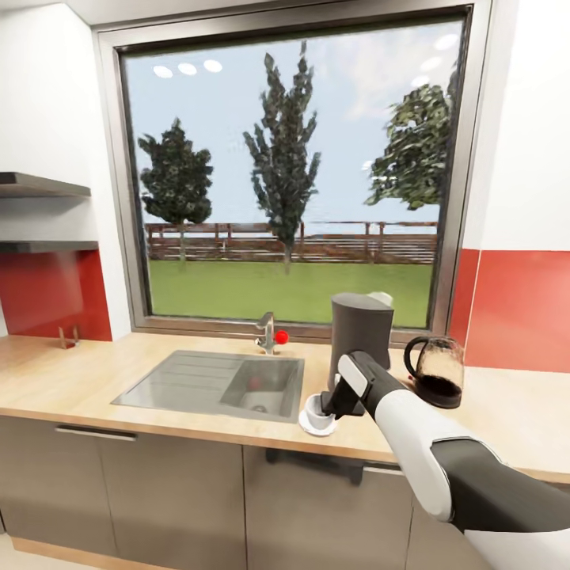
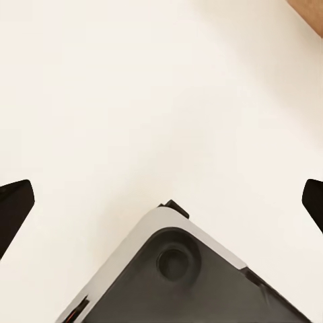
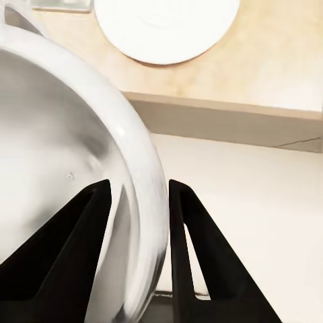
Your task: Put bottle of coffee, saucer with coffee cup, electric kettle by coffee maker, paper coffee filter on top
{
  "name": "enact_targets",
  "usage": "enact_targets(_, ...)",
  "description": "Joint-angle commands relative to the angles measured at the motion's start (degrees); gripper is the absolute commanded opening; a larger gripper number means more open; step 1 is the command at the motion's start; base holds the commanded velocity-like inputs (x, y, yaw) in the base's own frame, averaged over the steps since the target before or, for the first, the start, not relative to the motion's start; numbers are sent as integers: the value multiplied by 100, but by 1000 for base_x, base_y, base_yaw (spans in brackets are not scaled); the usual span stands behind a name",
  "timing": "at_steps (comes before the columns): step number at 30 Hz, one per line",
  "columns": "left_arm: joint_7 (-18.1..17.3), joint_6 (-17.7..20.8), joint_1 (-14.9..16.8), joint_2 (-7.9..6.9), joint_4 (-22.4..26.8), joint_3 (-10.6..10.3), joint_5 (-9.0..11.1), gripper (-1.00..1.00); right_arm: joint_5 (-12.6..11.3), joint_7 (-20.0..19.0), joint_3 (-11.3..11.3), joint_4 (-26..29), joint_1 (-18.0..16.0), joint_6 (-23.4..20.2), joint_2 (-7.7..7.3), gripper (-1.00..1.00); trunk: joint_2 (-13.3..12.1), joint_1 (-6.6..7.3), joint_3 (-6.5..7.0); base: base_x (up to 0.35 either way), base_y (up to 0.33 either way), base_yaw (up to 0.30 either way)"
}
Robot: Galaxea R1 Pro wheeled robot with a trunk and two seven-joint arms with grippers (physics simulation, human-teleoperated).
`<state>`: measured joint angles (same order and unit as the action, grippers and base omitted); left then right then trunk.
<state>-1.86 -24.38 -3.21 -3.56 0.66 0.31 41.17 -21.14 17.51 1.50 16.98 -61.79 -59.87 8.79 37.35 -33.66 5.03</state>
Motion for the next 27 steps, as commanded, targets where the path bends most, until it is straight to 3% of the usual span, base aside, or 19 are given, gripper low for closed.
enact_targets(1, -18, -3, -4, 0, 6, 3, 29, 100, -61, 49, 21, 7, 0, -13, -2, -100, 0, -3, 0, 260, 0, 0)
enact_targets(7, -16, -4, -4, 3, 4, 4, 31, 100, -56, 28, 38, 7, 0, -13, -17, -100, 0, -3, 0, 220, 0, 0)
enact_targets(19, -16, 0, -4, 4, 4, 12, 31, 100, -48, 8, 133, 5, 0, -13, -110, -100, 0, -3, 0, 17, 0, 0)
enact_targets(27, -16, 12, -4, -2, 4, 12, 31, 100, -48, 10, 153, 2, 0, -13, -129, -100, 0, -3, 0, 145, -140, 0)
